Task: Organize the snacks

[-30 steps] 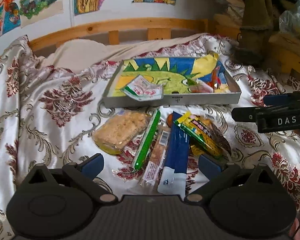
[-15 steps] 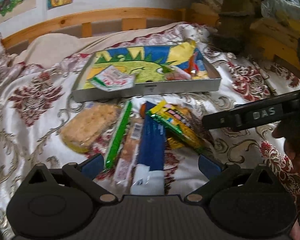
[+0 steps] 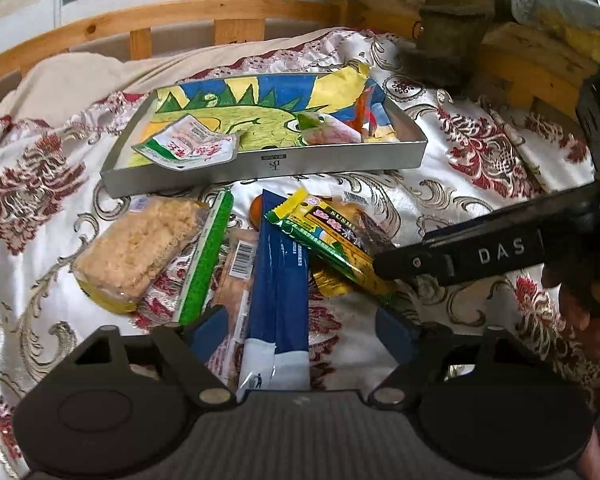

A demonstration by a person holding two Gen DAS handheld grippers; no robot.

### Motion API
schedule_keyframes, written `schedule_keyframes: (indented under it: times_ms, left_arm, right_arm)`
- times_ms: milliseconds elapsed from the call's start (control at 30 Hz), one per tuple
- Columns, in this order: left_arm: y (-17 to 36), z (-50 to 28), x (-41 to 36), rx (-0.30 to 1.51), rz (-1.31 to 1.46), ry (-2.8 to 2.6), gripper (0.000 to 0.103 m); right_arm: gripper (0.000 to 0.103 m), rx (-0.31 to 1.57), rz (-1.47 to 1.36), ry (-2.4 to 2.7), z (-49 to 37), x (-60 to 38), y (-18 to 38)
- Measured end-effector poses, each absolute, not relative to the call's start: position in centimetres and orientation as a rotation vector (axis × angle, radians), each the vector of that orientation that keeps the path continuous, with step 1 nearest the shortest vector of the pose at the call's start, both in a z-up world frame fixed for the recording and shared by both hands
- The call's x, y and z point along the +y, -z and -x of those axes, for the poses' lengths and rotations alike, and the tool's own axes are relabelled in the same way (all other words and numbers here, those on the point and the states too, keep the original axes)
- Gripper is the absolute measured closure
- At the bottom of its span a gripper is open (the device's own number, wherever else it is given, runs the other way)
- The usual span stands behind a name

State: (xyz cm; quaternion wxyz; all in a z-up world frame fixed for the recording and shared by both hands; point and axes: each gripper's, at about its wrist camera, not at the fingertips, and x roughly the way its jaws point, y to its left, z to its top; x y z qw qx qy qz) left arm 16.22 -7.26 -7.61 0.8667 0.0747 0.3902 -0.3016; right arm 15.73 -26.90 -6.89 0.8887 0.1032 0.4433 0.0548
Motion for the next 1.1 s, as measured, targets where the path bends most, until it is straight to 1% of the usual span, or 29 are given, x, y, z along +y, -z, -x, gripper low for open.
schedule_keyframes:
  times_ms: [133, 200, 467, 700, 733, 767, 800, 833, 867, 900, 933, 967, 1000, 1100]
  left_arm:
    - [8.0, -16.6, -7.6, 0.814, -0.154, 0.646, 0.029]
    - [8.0, -16.7, -8.0, 0.811, -0.170, 0.653, 0.031]
    - [8.3, -16.5, -9.0, 0.796, -0.238, 0.647, 0.032]
    - [8.3, -16.2, -9.3, 0.779, -0.317, 0.604, 0.057]
    - [8.2, -16.2, -9.3, 0.780, -0.320, 0.598, 0.059]
    - [8.2, -16.2, -9.3, 0.782, -0.321, 0.597, 0.059]
    - [8.2, -16.2, -9.3, 0.783, -0.318, 0.600, 0.059]
    - [8.2, -16.2, -9.3, 0.784, -0.314, 0.602, 0.059]
    - [8.2, -16.2, -9.3, 0.783, -0.312, 0.605, 0.059]
    - [8.3, -16.2, -9.4, 0.782, -0.315, 0.611, 0.057]
    - [8.4, -16.2, -9.4, 0.780, -0.316, 0.616, 0.055]
    - [8.4, -16.2, -9.4, 0.778, -0.318, 0.618, 0.054]
    - [8.5, -16.2, -9.5, 0.775, -0.323, 0.618, 0.053]
    - [8.6, -16.1, -9.8, 0.769, -0.344, 0.626, 0.046]
  right_arm:
    - [0.047, 0.922, -0.230, -0.129, -15.8, -26.9, 7.0]
    - [0.051, 0.921, -0.233, -0.140, -15.8, -26.8, 7.0]
    - [0.051, 0.932, -0.282, -0.137, -16.2, -27.2, 7.4]
    - [0.054, 0.952, -0.355, -0.131, -16.4, -28.0, 7.6]
    - [0.055, 0.955, -0.360, -0.130, -16.4, -28.1, 7.6]
    - [0.056, 0.957, -0.362, -0.130, -16.4, -28.2, 7.5]
    - [0.058, 0.957, -0.366, -0.128, -16.3, -28.2, 7.4]
    - [0.067, 0.962, -0.372, -0.129, -16.3, -28.3, 7.3]
    - [0.066, 0.964, -0.380, -0.136, -16.3, -28.4, 7.1]
    - [0.059, 0.964, -0.378, -0.133, -16.3, -28.4, 7.0]
    - [0.048, 0.961, -0.358, -0.120, -16.3, -28.3, 7.0]
    - [0.044, 0.958, -0.330, -0.106, -16.3, -28.2, 7.0]
    - [0.041, 0.957, -0.314, -0.099, -16.3, -28.1, 7.2]
    - [0.041, 0.972, -0.346, -0.103, -16.6, -28.4, 8.0]
